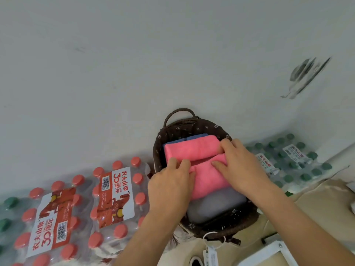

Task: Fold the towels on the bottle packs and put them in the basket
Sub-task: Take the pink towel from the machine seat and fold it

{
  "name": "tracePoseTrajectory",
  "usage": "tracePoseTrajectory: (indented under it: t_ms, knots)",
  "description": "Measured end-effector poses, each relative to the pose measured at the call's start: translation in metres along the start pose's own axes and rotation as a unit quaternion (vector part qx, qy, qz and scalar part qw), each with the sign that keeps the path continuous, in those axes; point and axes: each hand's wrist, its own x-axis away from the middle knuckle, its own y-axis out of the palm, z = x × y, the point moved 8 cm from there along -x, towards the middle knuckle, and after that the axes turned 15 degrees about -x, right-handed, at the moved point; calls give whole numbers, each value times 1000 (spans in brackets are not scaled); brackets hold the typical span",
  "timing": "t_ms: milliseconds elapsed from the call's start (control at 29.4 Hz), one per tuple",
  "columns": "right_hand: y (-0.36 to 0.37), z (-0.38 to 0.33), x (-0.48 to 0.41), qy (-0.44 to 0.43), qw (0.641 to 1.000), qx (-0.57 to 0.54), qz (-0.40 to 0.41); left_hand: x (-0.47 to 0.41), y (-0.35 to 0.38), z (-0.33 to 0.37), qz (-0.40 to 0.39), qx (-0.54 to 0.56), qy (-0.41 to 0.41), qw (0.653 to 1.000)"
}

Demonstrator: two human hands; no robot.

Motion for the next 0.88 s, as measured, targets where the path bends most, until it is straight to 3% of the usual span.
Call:
tracePoseTrajectory:
  t_ms: [204, 442, 579, 715, 885]
  knots:
    - [-6, -13, 2, -88, 991, 86, 56, -7, -6, 6, 44, 10, 54, 997]
    - [29, 15, 1, -35, 976, 156, -149, -1, 31, 24, -132, -52, 140, 980]
    - [28, 20, 1, -23, 982, 158, -104, -4, 33, 20, -130, -58, 128, 981]
    - [14, 22, 3, -7, 998, 68, -3, -2, 36, 17, -132, -62, 128, 981]
    - [16, 51, 0, 81, 989, -110, -56, -4, 37, 13, -147, -88, 134, 976]
